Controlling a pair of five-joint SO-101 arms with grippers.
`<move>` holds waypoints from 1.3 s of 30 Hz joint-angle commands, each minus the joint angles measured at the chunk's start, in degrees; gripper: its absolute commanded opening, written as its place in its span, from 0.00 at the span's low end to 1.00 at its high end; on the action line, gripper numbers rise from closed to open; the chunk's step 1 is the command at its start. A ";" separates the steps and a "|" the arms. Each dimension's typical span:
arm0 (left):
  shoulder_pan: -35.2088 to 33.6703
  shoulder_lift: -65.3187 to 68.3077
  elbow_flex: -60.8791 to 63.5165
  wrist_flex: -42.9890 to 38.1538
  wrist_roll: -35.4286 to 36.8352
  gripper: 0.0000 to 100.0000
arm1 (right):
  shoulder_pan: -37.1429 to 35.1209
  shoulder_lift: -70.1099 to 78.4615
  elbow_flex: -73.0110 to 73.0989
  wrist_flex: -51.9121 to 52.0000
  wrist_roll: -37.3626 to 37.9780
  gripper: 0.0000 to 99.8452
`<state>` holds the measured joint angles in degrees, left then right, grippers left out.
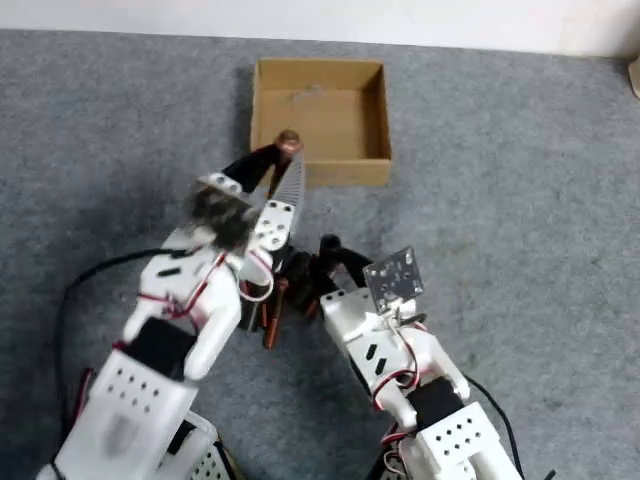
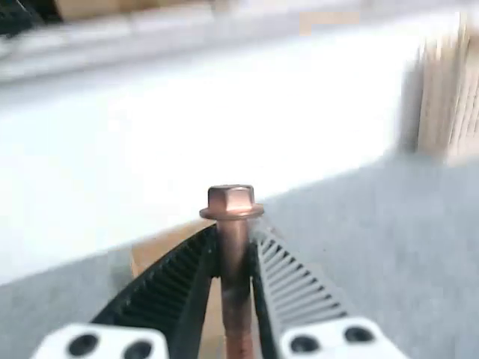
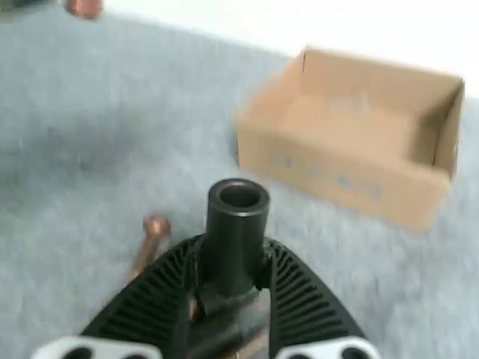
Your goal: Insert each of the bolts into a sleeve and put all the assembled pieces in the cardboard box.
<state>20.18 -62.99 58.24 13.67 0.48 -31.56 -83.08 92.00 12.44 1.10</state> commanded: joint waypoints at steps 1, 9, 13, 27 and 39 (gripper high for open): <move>0.92 -6.73 2.68 -9.32 6.77 0.00 | -0.48 -0.31 -0.40 -7.16 0.44 0.00; 5.67 -9.71 7.52 -15.65 16.79 0.01 | -0.66 -0.31 4.09 -8.57 0.44 0.00; 11.38 -9.54 8.31 -15.74 19.60 0.01 | -0.75 -0.31 4.70 -8.57 0.44 0.00; 9.80 -9.27 16.57 -19.69 19.43 0.01 | -0.48 -0.31 5.05 -8.57 0.79 0.00; 8.66 -9.19 18.15 -20.75 19.43 0.01 | -1.45 -0.31 5.14 -8.13 1.05 0.00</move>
<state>29.49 -71.60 77.49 -5.49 19.82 -31.91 -82.99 96.04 5.49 1.19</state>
